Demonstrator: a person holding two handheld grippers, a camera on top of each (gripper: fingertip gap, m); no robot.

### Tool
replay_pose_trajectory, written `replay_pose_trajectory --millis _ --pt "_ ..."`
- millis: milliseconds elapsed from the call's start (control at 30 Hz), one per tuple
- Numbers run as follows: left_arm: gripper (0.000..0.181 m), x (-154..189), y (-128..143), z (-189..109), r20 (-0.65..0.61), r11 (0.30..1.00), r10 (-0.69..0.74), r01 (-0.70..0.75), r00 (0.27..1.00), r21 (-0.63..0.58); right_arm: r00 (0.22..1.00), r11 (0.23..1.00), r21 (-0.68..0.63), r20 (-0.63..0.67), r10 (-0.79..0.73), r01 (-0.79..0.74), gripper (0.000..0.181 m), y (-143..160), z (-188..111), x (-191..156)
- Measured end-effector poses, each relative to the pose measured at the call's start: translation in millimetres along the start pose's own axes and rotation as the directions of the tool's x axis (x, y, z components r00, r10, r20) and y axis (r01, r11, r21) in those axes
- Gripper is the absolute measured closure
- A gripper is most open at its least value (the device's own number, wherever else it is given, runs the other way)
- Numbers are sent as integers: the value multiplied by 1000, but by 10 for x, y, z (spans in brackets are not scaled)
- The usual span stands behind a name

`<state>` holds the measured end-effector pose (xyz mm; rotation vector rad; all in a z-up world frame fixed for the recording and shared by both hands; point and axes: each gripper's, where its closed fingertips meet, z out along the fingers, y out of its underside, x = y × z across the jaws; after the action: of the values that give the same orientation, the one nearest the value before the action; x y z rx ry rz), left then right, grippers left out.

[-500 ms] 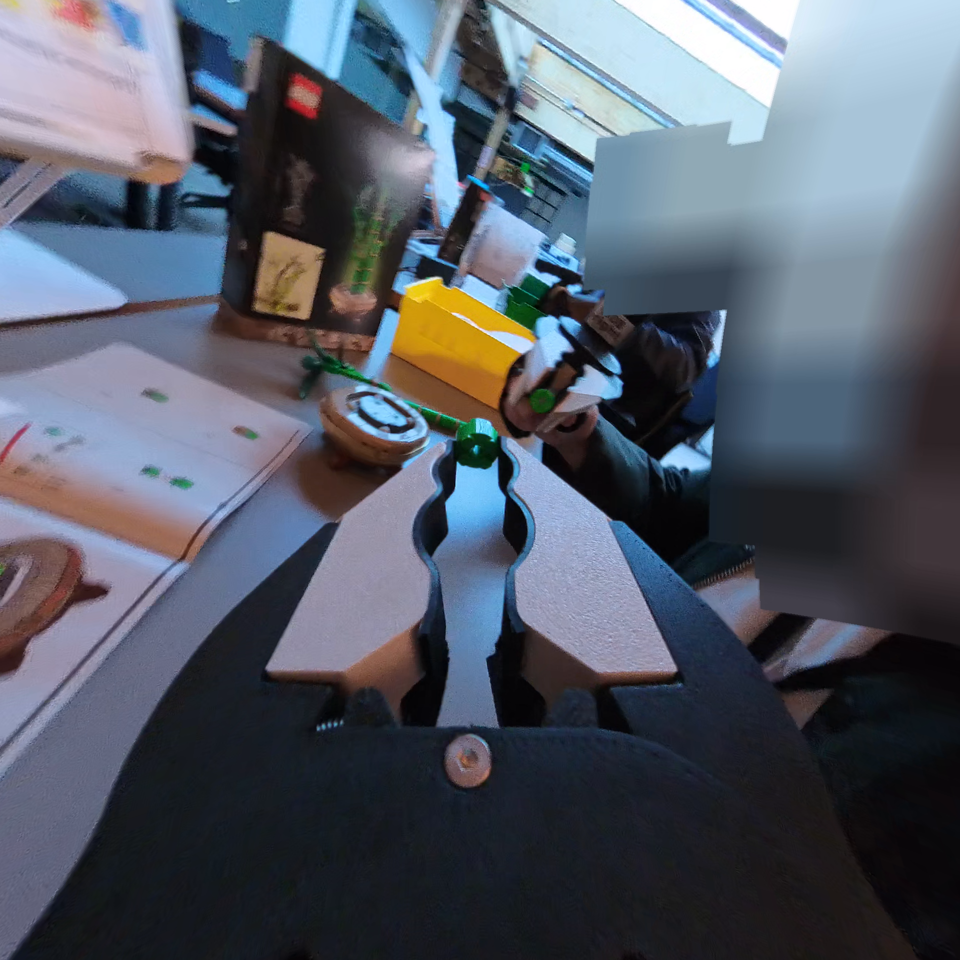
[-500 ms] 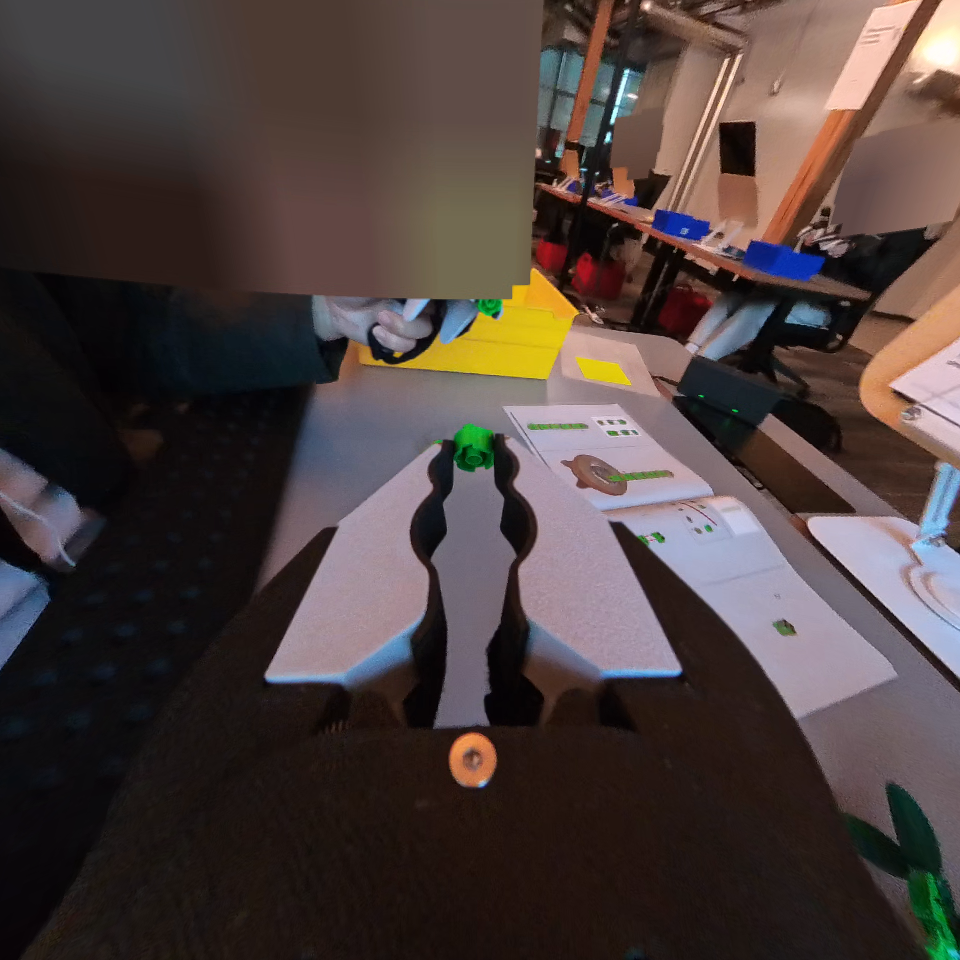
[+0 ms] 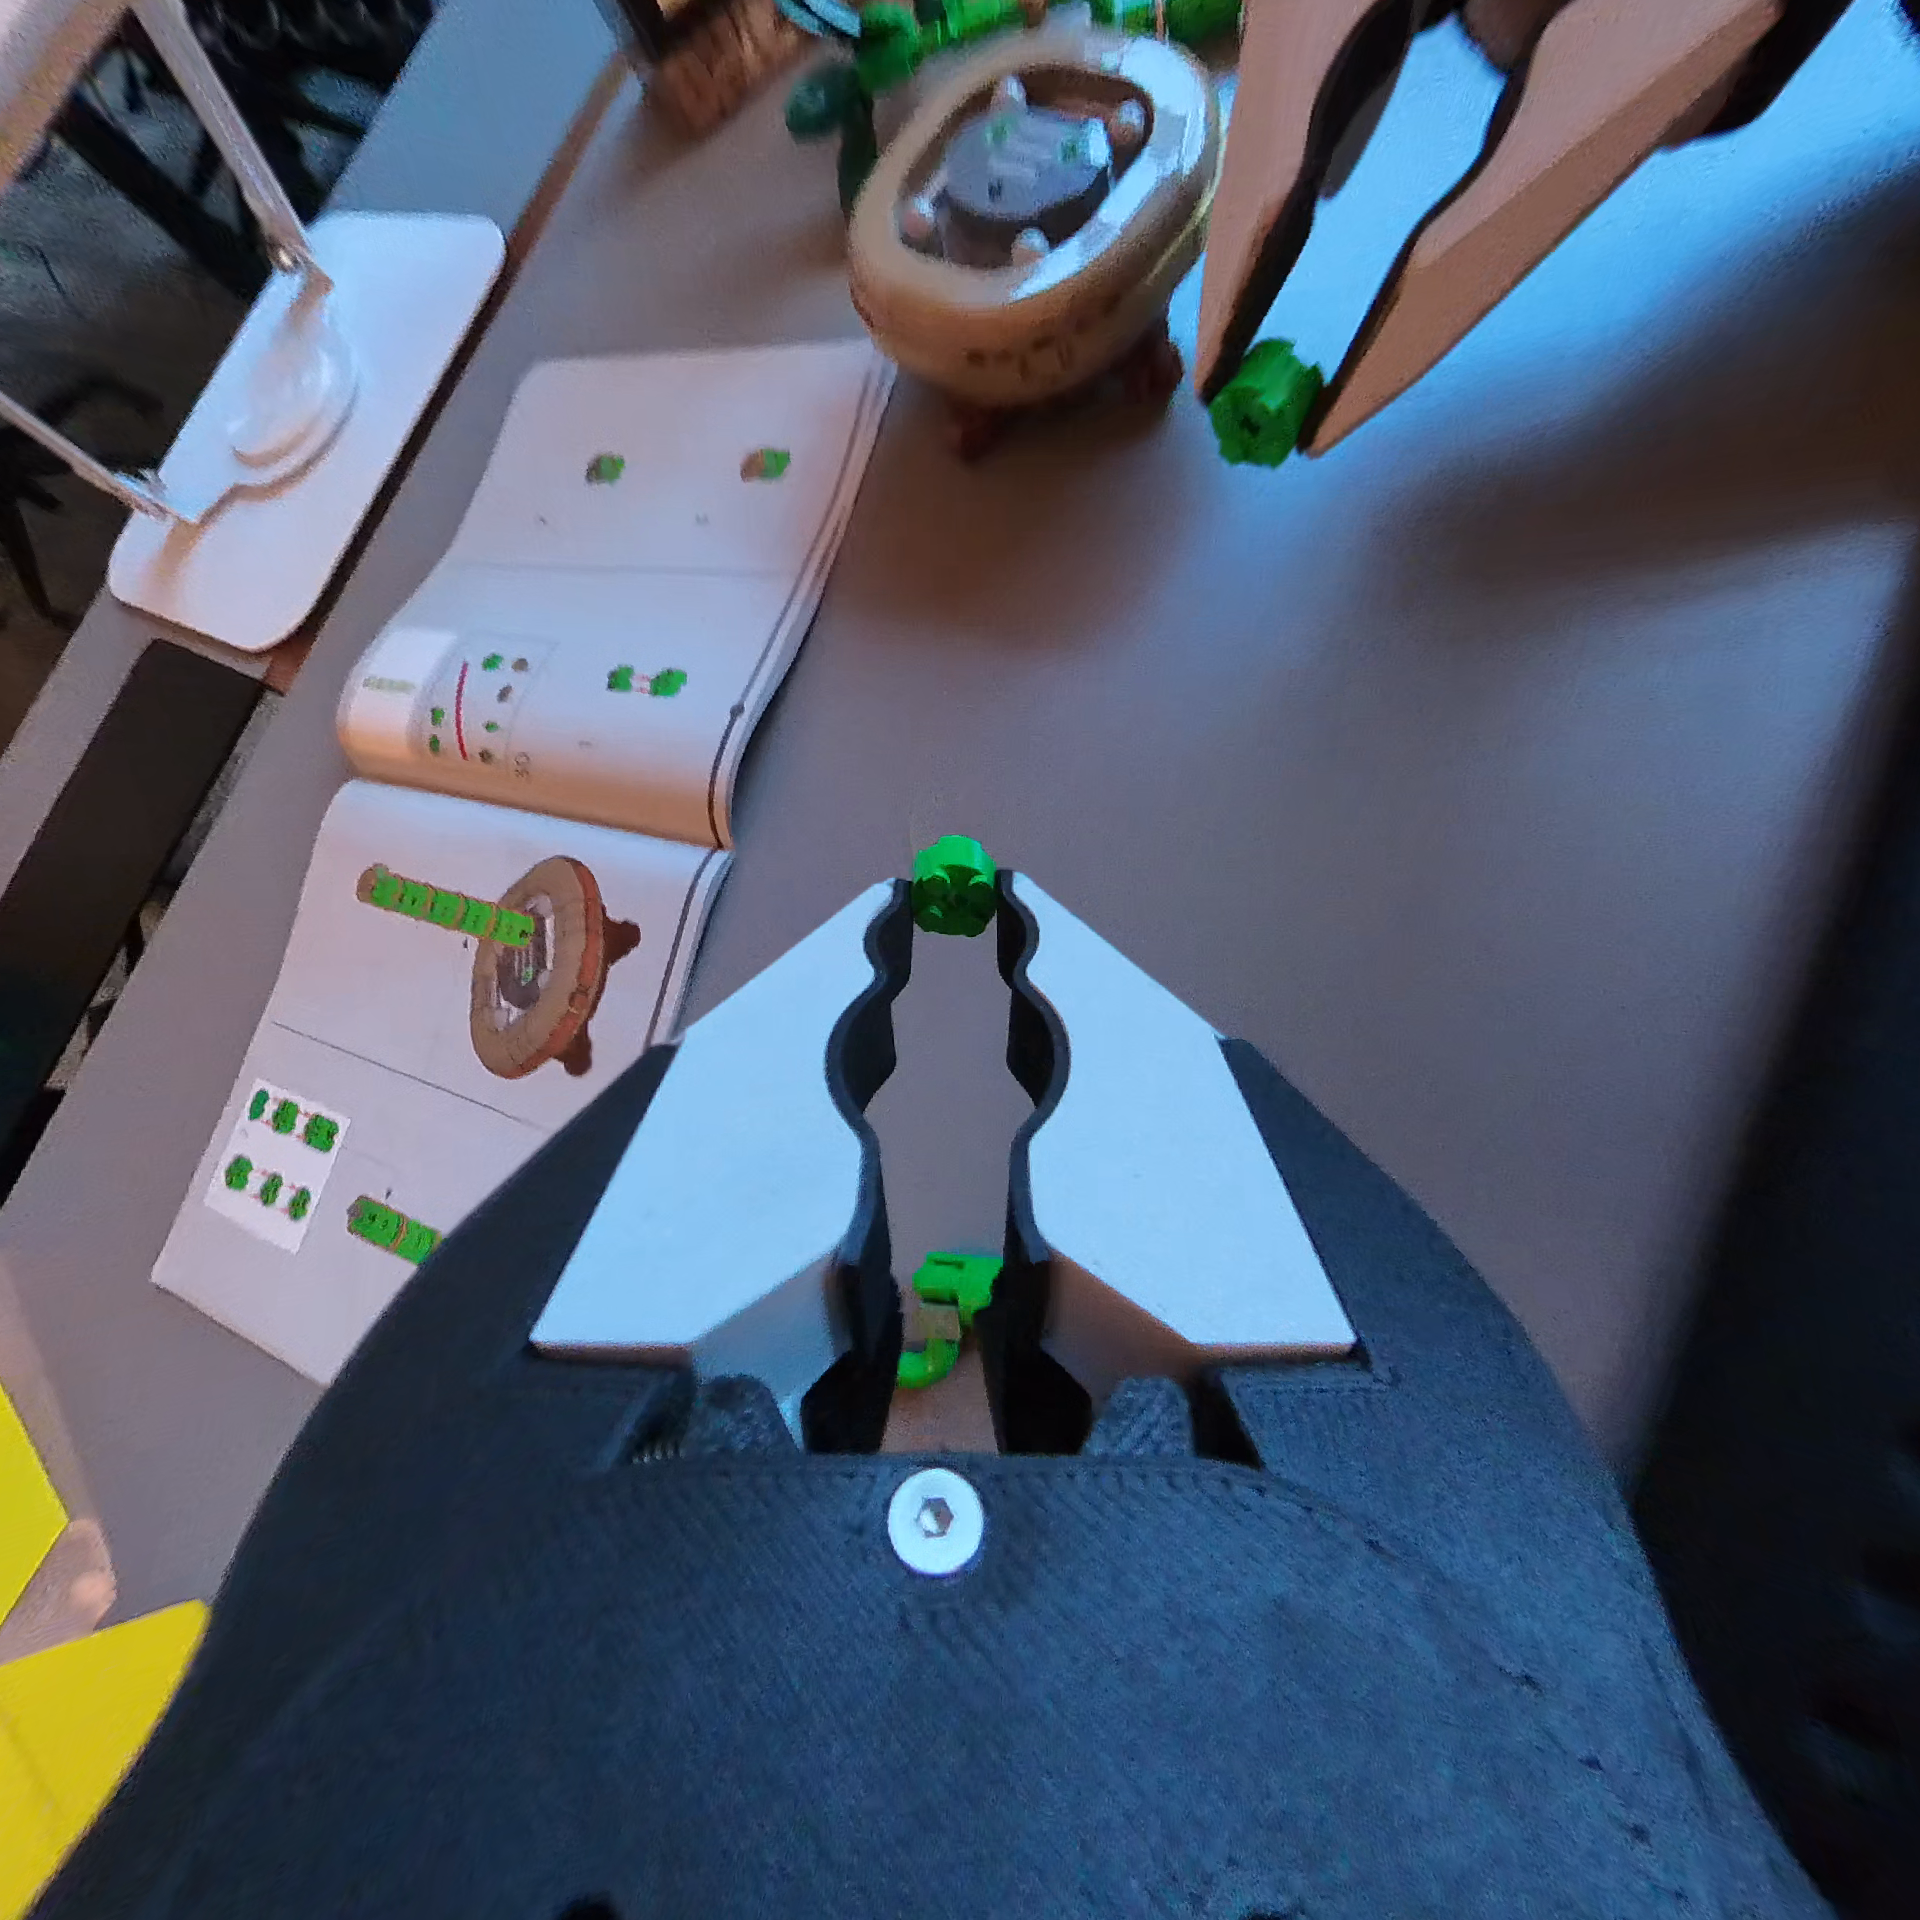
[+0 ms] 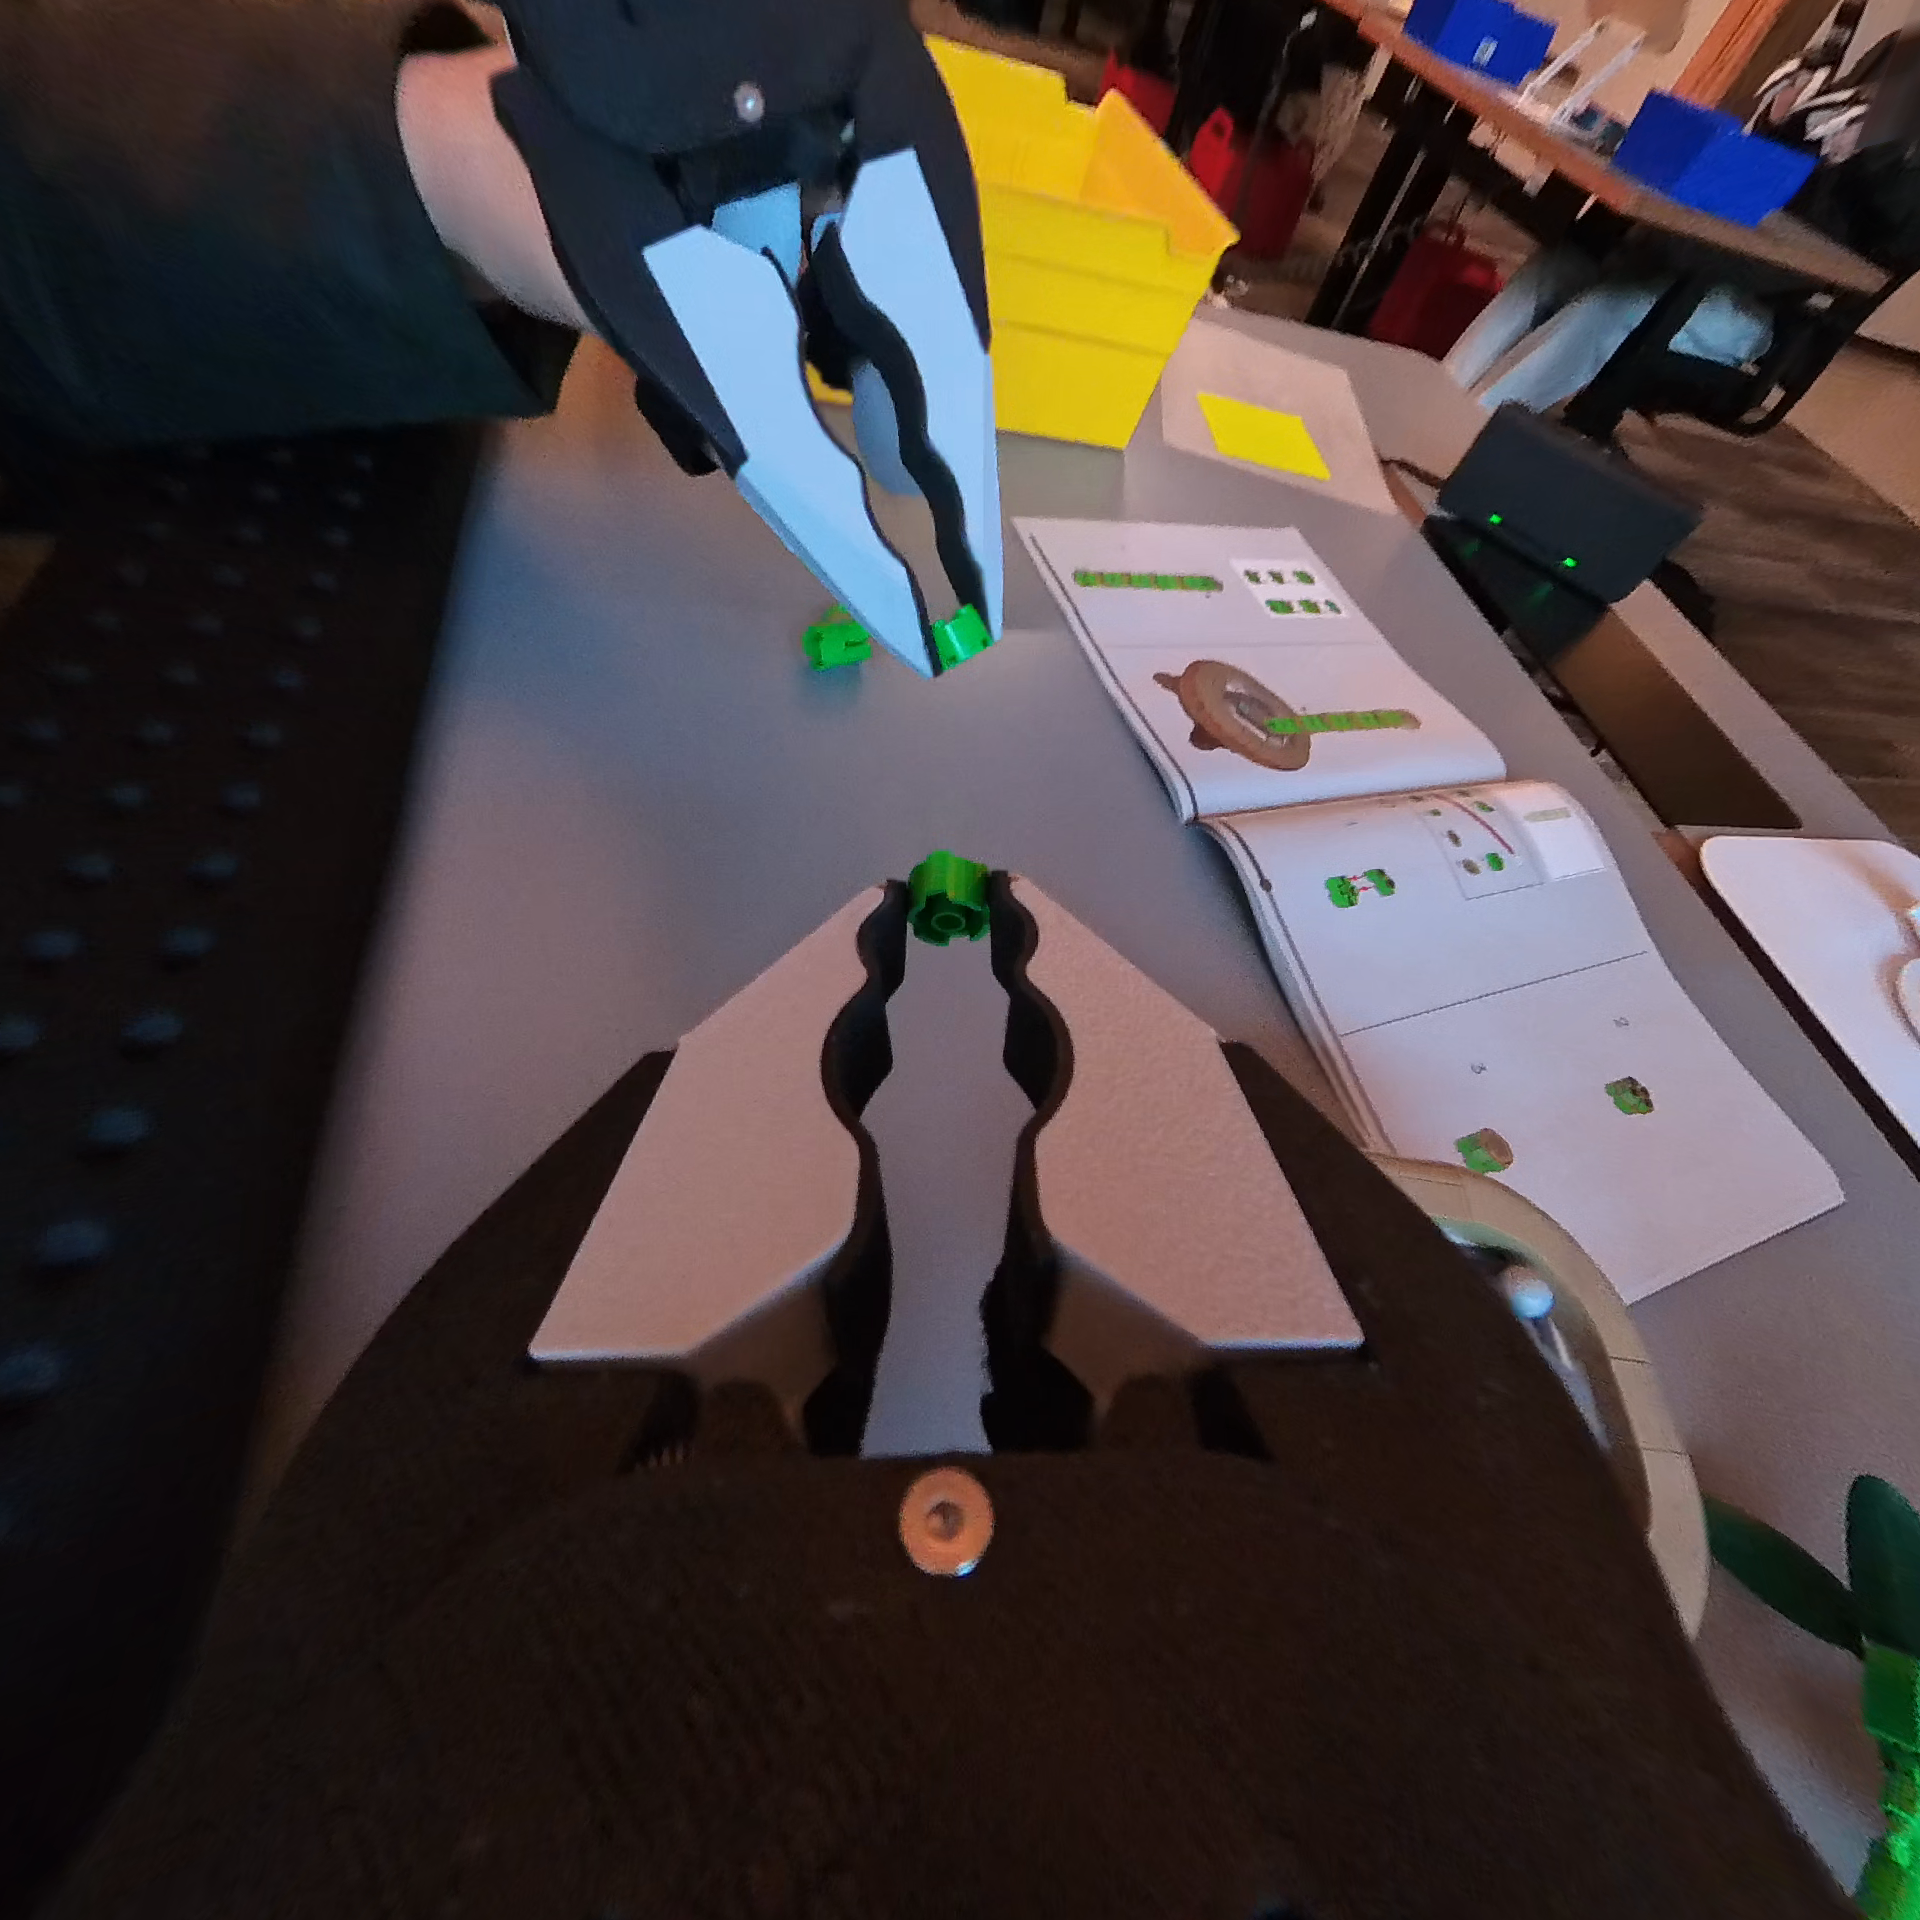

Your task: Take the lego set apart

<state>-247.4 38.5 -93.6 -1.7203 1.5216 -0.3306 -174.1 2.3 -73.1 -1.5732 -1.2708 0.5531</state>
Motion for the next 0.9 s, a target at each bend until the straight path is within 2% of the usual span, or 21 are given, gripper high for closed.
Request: replay_pose_trajectory --millis 267,400,533,900 --pt "167 -44 119 14 16 998 -23 24 1000 -59 998 987 -144 -3 -69 68 166 256 127 -30" --pt "167 -39 195 41 27 994 4 -2 1000 -106 986 951 -262 5 -169 164 166 452 182 -66" --pt "167 -19 231 64 26 991 25 -21 999 -132 975 921 -323 38 -218 219 166 562 222 -126" --pt "167 -13 237 59 14 992 6 -4 1000 -127 971 905 -355 41 -235 234 166 625 209 -114"
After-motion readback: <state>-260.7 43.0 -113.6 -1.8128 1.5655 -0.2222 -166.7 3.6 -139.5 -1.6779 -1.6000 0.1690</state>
